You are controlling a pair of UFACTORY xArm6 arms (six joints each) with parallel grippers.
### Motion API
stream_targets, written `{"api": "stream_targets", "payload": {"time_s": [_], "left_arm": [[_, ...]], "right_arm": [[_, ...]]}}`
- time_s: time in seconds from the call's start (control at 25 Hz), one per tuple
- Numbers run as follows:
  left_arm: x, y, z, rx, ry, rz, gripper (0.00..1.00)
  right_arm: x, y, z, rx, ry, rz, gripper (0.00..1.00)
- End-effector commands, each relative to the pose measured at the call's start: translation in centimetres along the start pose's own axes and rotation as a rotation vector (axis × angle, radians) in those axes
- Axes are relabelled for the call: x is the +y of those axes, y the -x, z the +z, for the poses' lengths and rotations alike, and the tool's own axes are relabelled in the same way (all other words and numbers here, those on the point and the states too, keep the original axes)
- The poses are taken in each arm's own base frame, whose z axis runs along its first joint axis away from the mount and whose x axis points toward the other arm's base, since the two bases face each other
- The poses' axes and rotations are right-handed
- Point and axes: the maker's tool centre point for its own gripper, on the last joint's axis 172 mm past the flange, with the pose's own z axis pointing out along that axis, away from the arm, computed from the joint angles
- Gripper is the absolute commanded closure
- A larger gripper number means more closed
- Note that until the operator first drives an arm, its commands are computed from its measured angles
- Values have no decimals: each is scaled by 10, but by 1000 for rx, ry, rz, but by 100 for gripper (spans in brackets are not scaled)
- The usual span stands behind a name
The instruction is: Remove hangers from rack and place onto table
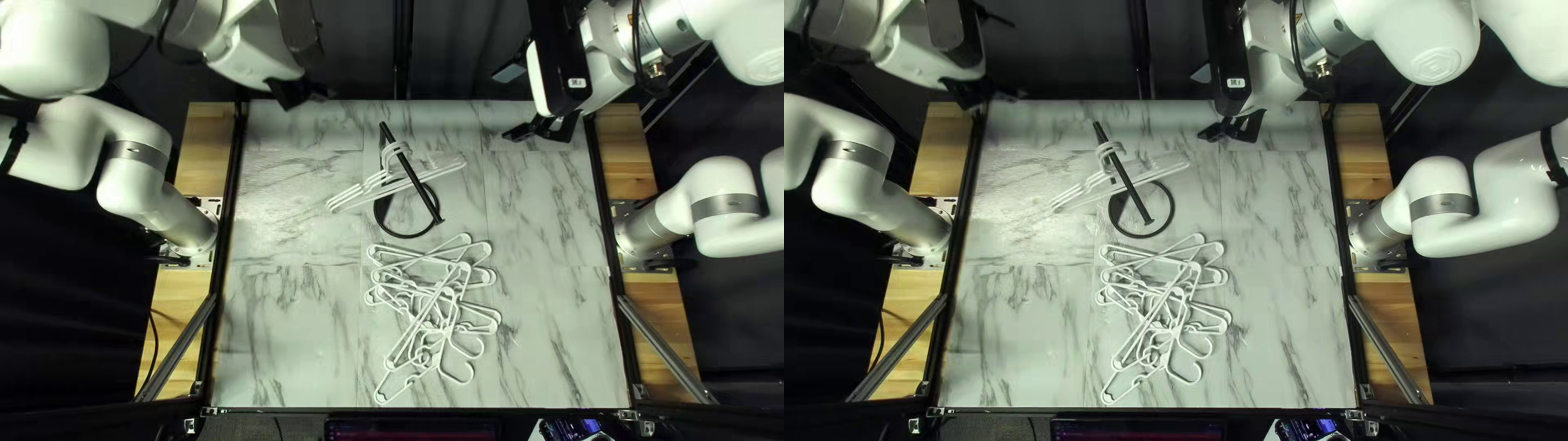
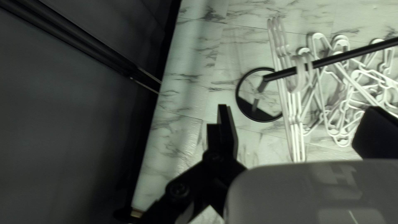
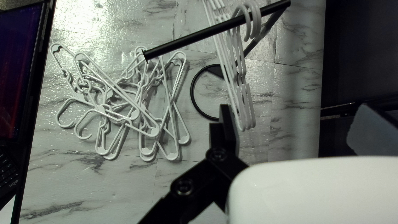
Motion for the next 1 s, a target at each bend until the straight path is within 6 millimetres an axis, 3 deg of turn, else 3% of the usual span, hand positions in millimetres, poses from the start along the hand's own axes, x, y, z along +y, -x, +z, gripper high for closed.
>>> {"api": "stream_targets", "payload": {"time_s": [0.04,0.28,0.44,1.0], "left_arm": [[4,3,1,-6,7,10,0],[2,8,1,-3,13,1,0],[4,-1,3,-3,23,6,0],[4,-1,3,-3,23,6,0]], "right_arm": [[0,0,0,0,0,0,0],[0,0,0,0,0,0,0],[0,0,0,0,0,0,0],[0,0,0,0,0,0,0]]}}
